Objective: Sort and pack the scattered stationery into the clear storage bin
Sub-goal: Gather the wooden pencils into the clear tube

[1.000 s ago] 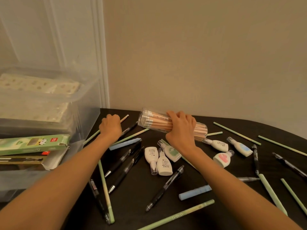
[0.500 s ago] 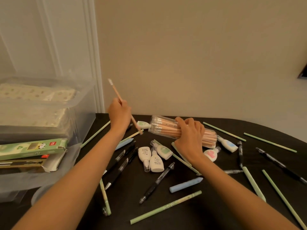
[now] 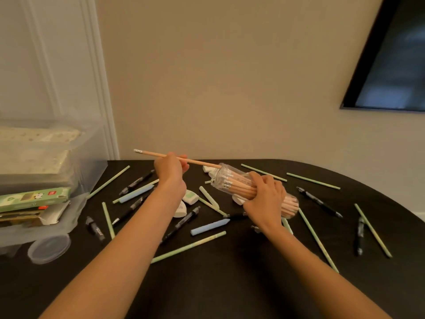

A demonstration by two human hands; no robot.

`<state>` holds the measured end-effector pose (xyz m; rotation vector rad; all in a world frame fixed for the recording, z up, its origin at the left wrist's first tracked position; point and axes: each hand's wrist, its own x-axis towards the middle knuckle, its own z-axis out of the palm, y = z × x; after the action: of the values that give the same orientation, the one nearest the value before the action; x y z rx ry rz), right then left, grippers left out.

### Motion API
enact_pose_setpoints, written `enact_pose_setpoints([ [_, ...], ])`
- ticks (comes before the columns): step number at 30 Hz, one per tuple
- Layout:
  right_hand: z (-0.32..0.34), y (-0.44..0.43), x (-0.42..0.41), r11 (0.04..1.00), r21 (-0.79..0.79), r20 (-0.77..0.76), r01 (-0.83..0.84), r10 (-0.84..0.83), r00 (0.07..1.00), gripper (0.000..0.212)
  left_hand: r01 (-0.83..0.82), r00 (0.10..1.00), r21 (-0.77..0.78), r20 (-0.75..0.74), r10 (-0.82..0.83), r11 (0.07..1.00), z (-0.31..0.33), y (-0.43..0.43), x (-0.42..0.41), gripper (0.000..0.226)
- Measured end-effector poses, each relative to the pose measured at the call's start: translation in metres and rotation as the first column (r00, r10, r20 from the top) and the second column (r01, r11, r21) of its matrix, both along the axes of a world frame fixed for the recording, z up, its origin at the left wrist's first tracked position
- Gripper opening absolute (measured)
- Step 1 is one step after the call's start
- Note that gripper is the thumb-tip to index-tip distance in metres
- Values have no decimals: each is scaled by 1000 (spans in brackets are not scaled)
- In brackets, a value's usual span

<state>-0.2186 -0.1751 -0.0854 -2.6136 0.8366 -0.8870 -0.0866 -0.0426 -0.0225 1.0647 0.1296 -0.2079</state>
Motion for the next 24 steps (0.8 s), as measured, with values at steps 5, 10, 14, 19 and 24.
enact_pose_setpoints([
  [5, 6, 1, -28, 1000, 3, -9, -1, 1, 1000, 65, 19, 1000, -27, -23, -20, 999, 0, 2, -32, 30],
  [10, 3, 11, -43, 995, -79, -40, -55, 52, 998, 67, 94, 995, 21, 33, -94, 995, -3, 3, -66, 22],
  [14, 1, 24, -48, 996, -68, -37, -55, 52, 998, 65, 175, 960, 256, 170, -223, 951, -11, 5, -92, 10],
  [19, 2, 38, -47, 999, 30, -48, -29, 30, 998, 66, 183, 916, 269, 302, -263, 946, -13, 12, -96, 43],
  [24, 7, 49, -40, 998, 61, -35, -32, 34, 999, 61, 53, 825, 409, 497, -271, 911, -15, 27, -93, 42],
])
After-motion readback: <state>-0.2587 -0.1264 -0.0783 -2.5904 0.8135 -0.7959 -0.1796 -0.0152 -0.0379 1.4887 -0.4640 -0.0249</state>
